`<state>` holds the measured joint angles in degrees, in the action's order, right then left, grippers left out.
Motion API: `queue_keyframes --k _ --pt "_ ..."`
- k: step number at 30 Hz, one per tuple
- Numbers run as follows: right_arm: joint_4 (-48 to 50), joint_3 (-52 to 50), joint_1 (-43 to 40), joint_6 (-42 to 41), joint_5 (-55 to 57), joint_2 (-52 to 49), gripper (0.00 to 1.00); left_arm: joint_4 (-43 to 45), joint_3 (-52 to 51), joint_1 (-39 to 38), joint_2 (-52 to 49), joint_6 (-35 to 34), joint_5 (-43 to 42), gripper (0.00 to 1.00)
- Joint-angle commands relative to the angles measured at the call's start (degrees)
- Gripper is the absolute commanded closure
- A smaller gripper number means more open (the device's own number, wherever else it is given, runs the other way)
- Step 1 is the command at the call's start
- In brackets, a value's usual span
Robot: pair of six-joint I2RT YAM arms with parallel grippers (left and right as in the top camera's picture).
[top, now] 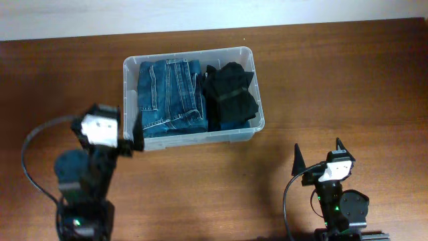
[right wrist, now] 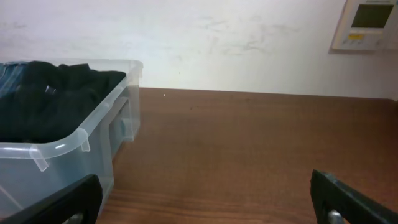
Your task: Pack container
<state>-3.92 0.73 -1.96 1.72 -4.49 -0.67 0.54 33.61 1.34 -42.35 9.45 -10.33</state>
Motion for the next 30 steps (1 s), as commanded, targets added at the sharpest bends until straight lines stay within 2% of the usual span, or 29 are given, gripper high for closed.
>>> queue_keyframes --k 1,7,21,30 --pt "-0.2 -0.4 -0.4 -0.3 0.5 0.5 0.02 5.6 -11.2 -0.2 8.0 0.7 0.0 0.01" --pt "-0.2 -0.4 -0.4 -0.3 0.5 0.5 0.02 9.9 -19.4 -0.1 16.1 0.7 1.1 0.01" --pt "-0.2 -0.4 -0.4 -0.3 0.5 0.5 0.02 9.9 -27.5 -0.1 36.7 0.7 3.3 0.01" --pt "-0.2 -0.4 -0.4 -0.3 0.5 0.5 0.02 6.2 -31.0 -0.2 42.1 0.7 3.3 0.01"
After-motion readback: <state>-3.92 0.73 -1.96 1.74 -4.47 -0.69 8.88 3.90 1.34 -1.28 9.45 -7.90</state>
